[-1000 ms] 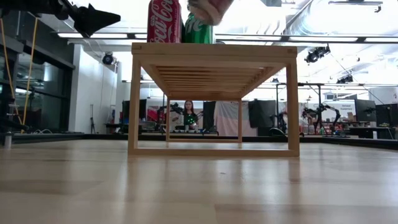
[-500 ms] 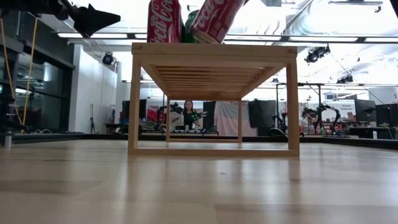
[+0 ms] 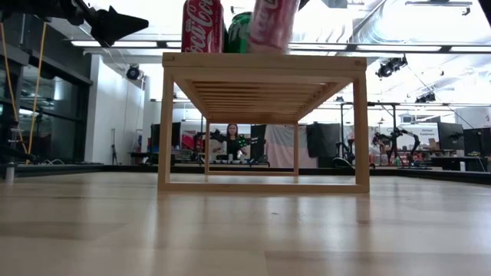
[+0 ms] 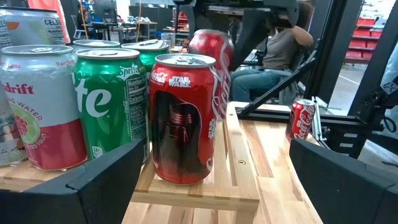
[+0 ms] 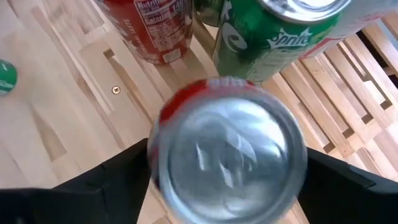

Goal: Place canned beverage on shelf
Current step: Put the top red soda can aligned with the other red soda can on the shelf

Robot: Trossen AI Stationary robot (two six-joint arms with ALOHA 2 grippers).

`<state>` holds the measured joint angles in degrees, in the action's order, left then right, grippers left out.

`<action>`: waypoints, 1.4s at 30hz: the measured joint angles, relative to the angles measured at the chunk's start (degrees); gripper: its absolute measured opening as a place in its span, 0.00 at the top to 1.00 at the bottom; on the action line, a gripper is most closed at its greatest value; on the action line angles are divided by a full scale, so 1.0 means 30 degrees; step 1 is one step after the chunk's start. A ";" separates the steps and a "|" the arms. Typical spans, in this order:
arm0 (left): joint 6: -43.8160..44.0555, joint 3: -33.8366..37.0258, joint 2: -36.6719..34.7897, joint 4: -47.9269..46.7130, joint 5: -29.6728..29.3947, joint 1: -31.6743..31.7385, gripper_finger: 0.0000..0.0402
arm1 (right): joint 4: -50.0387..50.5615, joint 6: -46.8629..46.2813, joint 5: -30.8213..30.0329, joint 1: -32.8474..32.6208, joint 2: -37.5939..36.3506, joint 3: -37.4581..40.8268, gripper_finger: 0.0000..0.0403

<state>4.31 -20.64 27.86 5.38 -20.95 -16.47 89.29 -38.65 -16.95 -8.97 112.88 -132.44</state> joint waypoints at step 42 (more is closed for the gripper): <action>0.0062 0.0007 0.0012 -0.0308 -0.0002 -0.0007 0.02 | -0.2036 0.5404 -0.2340 -0.0976 -0.0697 -0.0343 0.20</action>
<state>4.49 -20.62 27.89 4.45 -20.96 -16.49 83.19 -22.44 -23.97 -11.90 110.78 -133.47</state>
